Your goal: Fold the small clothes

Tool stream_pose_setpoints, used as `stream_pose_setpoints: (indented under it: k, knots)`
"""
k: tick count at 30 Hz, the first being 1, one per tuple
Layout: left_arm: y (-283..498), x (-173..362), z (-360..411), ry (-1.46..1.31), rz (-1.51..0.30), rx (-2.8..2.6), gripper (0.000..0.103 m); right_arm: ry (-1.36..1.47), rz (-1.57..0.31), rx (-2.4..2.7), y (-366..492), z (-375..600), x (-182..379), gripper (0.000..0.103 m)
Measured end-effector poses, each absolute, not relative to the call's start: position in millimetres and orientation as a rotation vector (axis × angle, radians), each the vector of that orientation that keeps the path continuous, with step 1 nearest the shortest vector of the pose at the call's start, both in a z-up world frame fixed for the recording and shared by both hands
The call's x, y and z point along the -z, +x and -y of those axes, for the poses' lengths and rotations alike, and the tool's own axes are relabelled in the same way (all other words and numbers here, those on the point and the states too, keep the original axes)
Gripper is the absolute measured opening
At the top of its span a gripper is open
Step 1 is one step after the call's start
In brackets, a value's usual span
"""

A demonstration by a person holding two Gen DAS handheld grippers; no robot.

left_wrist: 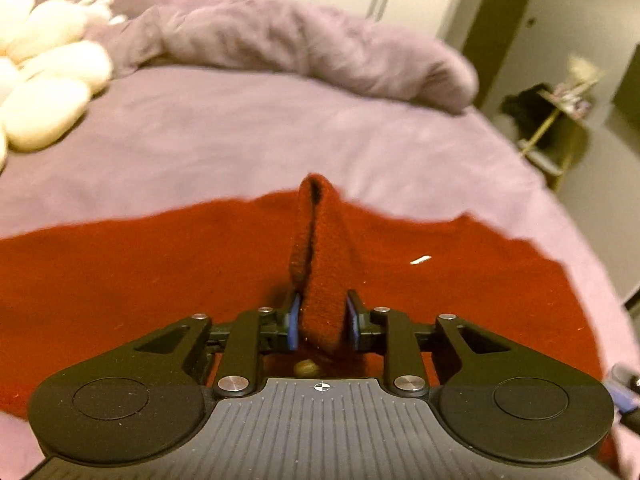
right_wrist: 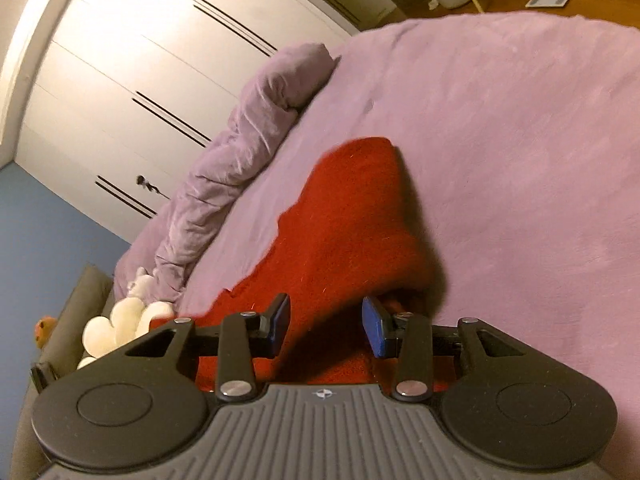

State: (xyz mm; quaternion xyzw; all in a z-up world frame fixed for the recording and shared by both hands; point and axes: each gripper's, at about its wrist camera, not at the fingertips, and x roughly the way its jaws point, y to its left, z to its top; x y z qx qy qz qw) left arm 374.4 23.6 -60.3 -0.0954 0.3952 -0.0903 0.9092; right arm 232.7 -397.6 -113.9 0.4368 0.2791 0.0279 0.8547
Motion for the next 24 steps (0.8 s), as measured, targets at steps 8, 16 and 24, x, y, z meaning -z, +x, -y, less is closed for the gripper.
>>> stream_pose_setpoints:
  k: [8, 16, 24]
  knots:
    - [388, 97, -43, -0.388, -0.86, 0.203, 0.038, 0.932, -0.631, 0.016, 254, 393, 132, 0.017]
    - [388, 62, -30, -0.25, -0.675, 0.182, 0.026, 0.552, -0.627, -0.014, 280, 349, 113, 0.01]
    - [392, 87, -63, -0.273, -0.766, 0.107, 0.026, 0.527, -0.662, -0.065, 282, 342, 118, 0.013]
